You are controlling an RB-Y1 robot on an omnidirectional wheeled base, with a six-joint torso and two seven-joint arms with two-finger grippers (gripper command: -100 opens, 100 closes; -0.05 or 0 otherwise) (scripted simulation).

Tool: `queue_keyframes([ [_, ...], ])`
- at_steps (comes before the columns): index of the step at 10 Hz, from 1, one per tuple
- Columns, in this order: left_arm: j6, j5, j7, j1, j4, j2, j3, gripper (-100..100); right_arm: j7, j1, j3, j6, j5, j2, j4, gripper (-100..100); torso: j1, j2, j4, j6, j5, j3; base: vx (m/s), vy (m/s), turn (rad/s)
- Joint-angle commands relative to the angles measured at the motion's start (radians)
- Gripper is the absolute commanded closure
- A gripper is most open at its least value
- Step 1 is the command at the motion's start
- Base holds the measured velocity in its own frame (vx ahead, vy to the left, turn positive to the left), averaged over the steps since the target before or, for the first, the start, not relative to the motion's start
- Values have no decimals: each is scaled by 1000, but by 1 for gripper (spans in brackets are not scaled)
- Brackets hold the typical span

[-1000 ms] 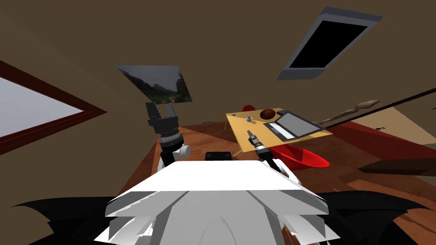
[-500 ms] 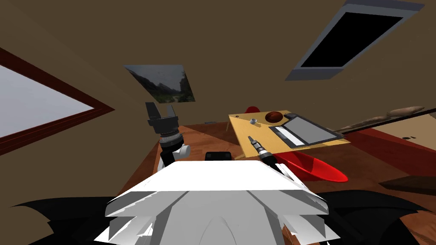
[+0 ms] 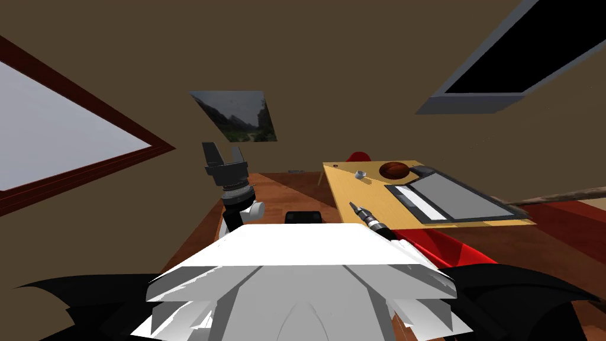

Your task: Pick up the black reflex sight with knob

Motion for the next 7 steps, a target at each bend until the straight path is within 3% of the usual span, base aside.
queue_keyframes([
  [1,0,0,0,0,0,0,0,0,39,32,5,24,50,-17,50,-100,0,0,0,0,0,0,107,-43,209],
  [3,0,0,0,0,0,0,0,0,39,32,5,24,60,-17,55,-100,0,0,0,0,0,0,56,-19,42],
  [5,0,0,0,0,0,0,0,0,80,72,11,52,127,-46,111,-100,2,3,1,0,0,2,73,-8,192],
  [7,0,0,0,0,0,0,0,0,80,72,11,52,130,-46,119,-100,1,1,0,0,0,0,56,-24,12],
])
